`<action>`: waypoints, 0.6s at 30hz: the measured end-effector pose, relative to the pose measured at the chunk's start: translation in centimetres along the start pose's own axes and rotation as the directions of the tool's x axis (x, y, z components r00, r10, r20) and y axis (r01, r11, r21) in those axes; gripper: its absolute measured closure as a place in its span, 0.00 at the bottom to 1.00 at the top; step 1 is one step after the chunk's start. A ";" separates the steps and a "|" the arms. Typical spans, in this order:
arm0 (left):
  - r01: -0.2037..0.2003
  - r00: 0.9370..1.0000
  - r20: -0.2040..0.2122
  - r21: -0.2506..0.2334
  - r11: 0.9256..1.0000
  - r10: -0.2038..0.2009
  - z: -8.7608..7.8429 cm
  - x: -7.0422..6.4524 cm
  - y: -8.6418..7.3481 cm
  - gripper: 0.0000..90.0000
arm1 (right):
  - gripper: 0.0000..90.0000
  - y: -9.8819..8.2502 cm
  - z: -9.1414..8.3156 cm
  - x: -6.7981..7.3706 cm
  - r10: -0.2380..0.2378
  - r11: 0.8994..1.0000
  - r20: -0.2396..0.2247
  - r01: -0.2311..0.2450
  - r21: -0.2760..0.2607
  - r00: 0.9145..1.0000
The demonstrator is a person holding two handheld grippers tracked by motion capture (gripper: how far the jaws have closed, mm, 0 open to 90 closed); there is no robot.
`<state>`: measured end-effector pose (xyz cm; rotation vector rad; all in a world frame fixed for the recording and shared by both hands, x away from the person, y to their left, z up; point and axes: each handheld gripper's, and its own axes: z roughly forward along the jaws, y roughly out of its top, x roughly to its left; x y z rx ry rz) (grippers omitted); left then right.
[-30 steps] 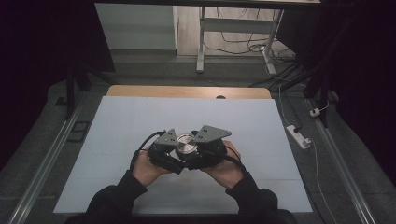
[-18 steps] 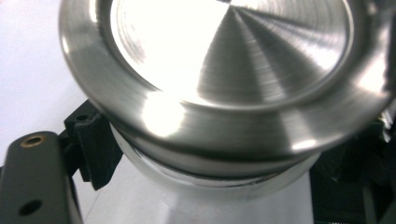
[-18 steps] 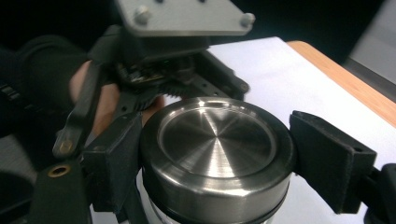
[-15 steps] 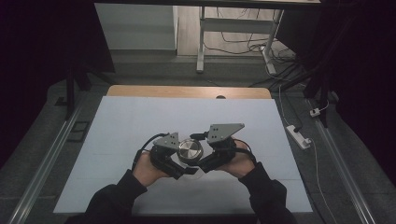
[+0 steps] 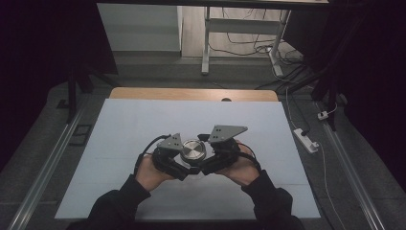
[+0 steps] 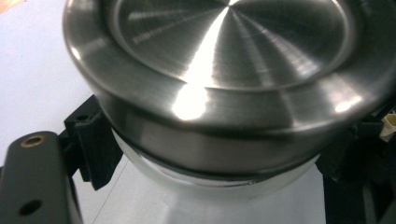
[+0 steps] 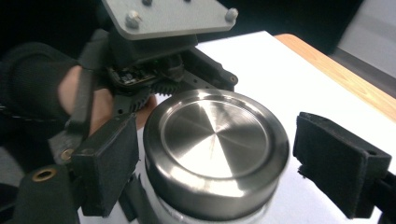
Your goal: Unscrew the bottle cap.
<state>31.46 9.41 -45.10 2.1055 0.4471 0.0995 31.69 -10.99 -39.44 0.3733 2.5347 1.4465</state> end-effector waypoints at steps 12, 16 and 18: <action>-0.004 1.000 -0.002 0.005 1.000 0.004 0.0 -0.1 0.0 0.17 | 0.22 -0.2 0.5 0.3 0.010 1.000 0.020 -0.009 -0.005 1.000; -0.003 1.000 -0.004 0.008 1.000 0.003 0.0 0.0 0.0 0.17 | 0.22 0.0 0.3 0.4 0.013 0.999 0.018 -0.012 -0.031 1.000; -0.002 1.000 -0.005 0.010 1.000 0.002 0.1 0.0 0.0 0.17 | 0.22 0.1 0.1 0.4 0.016 0.999 0.017 -0.015 -0.043 1.000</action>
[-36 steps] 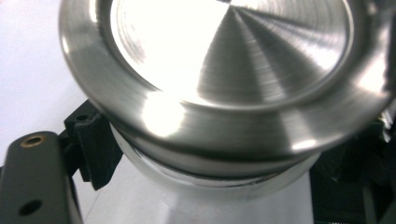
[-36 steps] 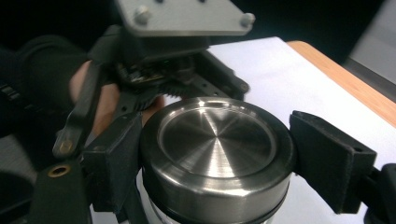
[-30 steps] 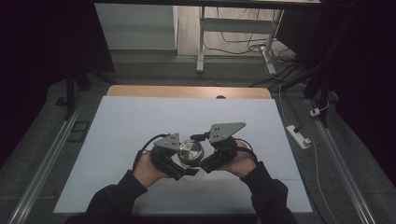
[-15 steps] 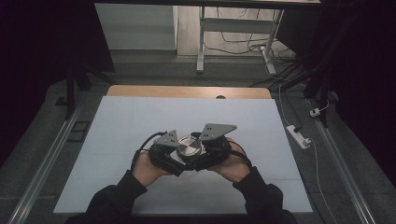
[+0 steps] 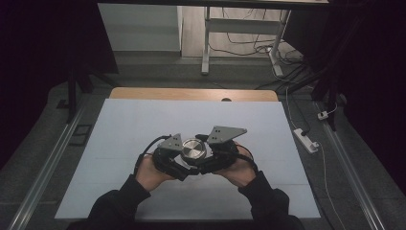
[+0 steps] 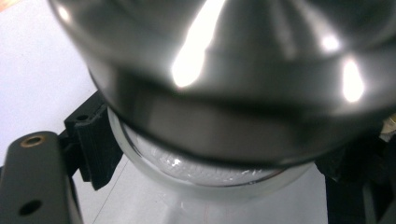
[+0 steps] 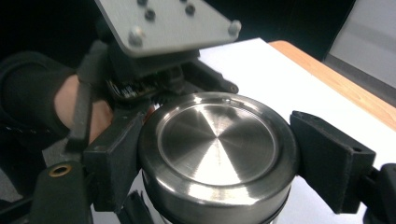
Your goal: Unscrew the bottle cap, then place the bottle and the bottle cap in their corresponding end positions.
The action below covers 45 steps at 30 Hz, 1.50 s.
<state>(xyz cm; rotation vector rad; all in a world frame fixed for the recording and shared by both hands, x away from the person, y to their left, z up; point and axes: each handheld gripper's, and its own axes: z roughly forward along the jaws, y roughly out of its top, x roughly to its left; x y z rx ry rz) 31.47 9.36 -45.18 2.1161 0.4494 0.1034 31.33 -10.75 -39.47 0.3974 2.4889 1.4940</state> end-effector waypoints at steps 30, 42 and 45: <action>0.044 0.994 -0.102 0.013 0.999 -0.043 -0.5 1.8 -1.1 0.17 | 0.22 -0.4 -1.7 -1.0 0.055 0.997 0.047 -0.053 -0.047 0.997; 0.060 0.990 -0.132 0.005 0.998 -0.058 -0.6 2.8 -1.4 0.17 | 0.22 -1.4 -2.5 -0.7 0.056 0.997 0.047 -0.054 -0.051 0.997; 0.062 0.989 -0.138 0.005 0.998 -0.061 -0.6 3.0 -1.5 0.17 | 0.22 -1.7 -2.5 -0.6 0.058 0.997 0.046 -0.056 -0.047 0.997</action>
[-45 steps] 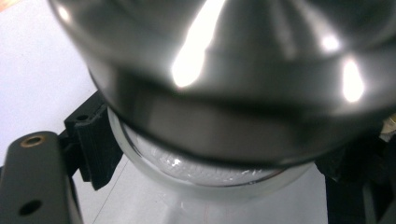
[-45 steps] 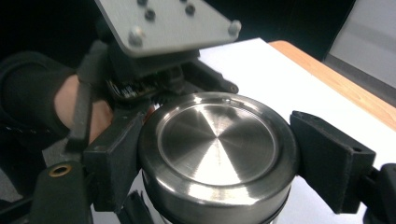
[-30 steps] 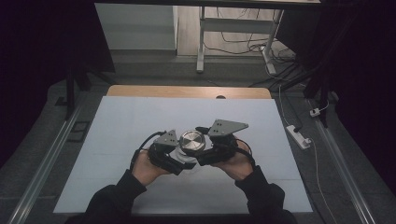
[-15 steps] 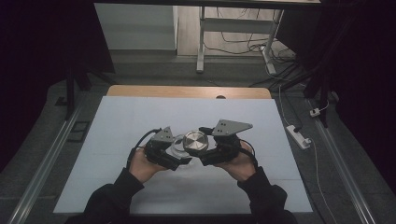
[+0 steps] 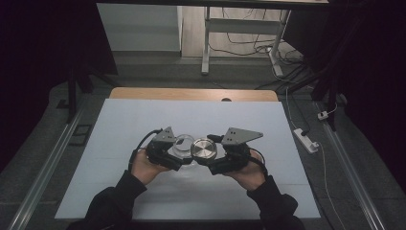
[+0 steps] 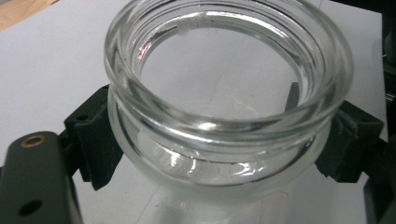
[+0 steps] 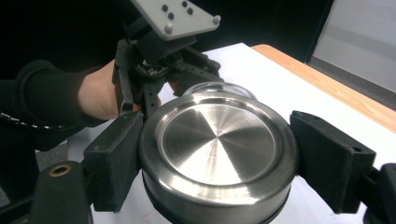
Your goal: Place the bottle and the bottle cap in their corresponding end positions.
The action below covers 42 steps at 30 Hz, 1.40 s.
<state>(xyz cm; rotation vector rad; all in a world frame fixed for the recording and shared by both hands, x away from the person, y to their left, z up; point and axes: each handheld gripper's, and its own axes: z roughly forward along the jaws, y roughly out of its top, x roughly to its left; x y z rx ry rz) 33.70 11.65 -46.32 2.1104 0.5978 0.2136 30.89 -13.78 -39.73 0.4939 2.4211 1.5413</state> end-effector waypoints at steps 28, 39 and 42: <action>-0.004 0.999 -0.035 -0.024 1.000 0.003 0.0 1.5 0.8 0.17 | 0.22 -2.0 0.3 2.0 -0.016 1.000 -0.043 0.015 -0.011 0.999; -0.014 0.999 -0.030 -0.018 1.000 0.014 1.2 1.8 1.4 0.17 | 0.22 -3.0 0.6 2.6 -0.018 1.000 -0.064 0.018 -0.001 0.998; -0.011 1.000 -0.025 -0.020 1.000 0.010 1.6 1.9 1.5 0.17 | 0.22 -3.4 0.7 2.7 -0.015 1.000 -0.069 0.014 -0.001 0.998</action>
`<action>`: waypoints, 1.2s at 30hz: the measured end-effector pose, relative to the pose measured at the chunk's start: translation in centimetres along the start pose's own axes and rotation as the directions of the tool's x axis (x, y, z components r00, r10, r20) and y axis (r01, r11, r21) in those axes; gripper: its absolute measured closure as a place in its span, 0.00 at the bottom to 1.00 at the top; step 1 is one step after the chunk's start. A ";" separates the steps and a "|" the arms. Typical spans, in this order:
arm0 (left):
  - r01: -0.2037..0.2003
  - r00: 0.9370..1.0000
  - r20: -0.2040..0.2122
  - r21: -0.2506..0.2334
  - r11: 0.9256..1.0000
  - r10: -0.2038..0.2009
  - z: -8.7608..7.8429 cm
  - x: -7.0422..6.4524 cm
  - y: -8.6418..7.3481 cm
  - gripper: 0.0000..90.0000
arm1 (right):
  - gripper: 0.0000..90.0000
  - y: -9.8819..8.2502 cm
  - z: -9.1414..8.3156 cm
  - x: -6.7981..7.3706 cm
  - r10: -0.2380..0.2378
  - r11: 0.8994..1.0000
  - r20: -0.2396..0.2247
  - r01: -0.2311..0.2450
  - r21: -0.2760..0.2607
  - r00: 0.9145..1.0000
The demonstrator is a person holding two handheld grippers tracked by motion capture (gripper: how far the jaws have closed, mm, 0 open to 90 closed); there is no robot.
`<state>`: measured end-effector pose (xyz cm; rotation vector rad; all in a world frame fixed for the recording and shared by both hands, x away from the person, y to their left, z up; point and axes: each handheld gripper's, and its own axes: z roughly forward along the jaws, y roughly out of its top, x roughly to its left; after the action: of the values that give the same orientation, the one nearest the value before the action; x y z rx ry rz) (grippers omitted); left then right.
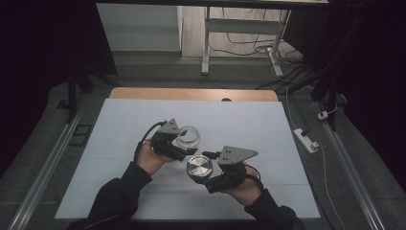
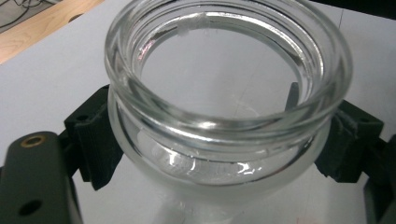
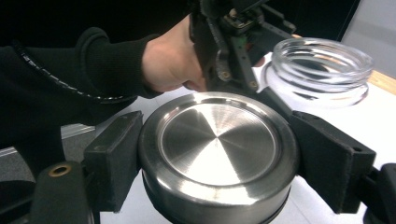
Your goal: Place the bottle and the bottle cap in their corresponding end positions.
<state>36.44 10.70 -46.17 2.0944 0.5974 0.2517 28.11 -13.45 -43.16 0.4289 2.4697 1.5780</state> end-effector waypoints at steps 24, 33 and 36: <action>0.015 1.000 -0.012 -0.010 1.000 -0.015 2.2 1.8 0.4 0.17 | 0.22 -3.3 2.2 0.9 0.005 0.999 -0.038 -0.003 0.041 0.999; 0.017 0.999 -0.032 0.003 1.000 -0.017 3.3 2.4 -0.1 0.17 | 0.22 -4.7 3.4 0.6 0.012 0.997 -0.036 -0.009 0.082 0.999; 0.019 0.999 -0.038 0.005 1.000 -0.019 3.5 2.5 -0.3 0.17 | 0.22 -5.1 3.7 0.5 0.014 0.995 -0.040 -0.010 0.095 0.999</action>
<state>39.88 9.56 -48.50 2.0921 0.6413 0.2797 28.03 -12.09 -49.31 0.4311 2.5856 1.4923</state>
